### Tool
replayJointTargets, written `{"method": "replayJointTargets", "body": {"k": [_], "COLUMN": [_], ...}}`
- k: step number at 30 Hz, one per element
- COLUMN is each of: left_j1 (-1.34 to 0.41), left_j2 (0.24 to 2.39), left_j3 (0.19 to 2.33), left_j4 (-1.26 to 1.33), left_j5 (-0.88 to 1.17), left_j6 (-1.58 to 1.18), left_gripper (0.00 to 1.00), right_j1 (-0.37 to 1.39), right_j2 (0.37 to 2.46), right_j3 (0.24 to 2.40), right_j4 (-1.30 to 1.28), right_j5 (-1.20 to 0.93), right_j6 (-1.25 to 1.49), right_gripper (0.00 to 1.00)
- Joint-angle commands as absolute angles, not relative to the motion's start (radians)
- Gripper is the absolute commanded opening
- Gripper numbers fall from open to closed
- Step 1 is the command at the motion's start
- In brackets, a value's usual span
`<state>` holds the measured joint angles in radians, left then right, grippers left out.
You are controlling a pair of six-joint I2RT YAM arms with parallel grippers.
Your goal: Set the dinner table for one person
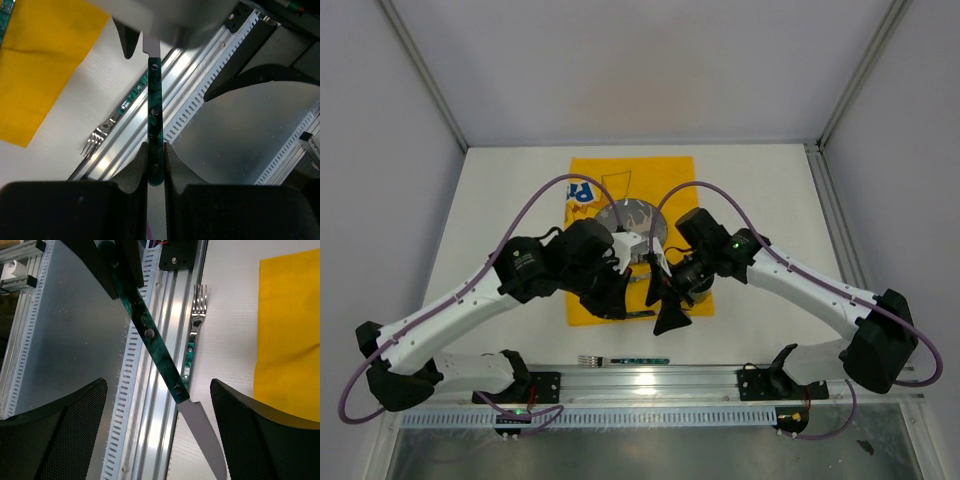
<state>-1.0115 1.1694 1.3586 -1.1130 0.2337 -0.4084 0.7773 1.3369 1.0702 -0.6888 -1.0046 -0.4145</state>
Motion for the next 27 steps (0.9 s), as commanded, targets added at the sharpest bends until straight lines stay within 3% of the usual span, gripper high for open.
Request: {"method": "replayJointTargets", "body": {"k": [1,7,9,11,15,26,27], "left_j1": [-1.011,-1.011,-1.011,-1.009,-1.011,-1.009,-1.011], "left_j2": [1.2,1.201,1.2,1.198,1.193,1.189,1.192], "left_j3": [1.361,1.347,1.345,1.345,1.348,1.341,1.341], "left_j4": [-1.025,-0.996,-1.0,-1.002,-1.002,-1.037,-1.045], "left_j5": [0.302,0.295,0.29,0.285,0.281,0.229,0.219], "left_j6": [-0.396,-0.396,-0.391,-0.388,-0.384,-0.377,-0.377], "left_gripper": [0.0,0.0,0.0,0.0,0.0,0.0,0.04], "right_j1": [0.782,0.782,0.782,0.782,0.782,0.782,0.782], "right_j2": [1.335,1.35,1.35,1.354,1.37,1.371,1.373], "right_j3": [1.098,1.1,1.103,1.112,1.131,1.132,1.134], "right_j4": [-0.623,-0.601,-0.588,-0.578,-0.578,-0.552,-0.549], "right_j5": [-0.997,-0.986,-0.974,-0.968,-0.959,-0.937,-0.936], "right_j6": [-0.422,-0.402,-0.387,-0.382,-0.379,-0.351,-0.347], "right_gripper": [0.87,0.84,0.74,0.48,0.32,0.18,0.18]}}
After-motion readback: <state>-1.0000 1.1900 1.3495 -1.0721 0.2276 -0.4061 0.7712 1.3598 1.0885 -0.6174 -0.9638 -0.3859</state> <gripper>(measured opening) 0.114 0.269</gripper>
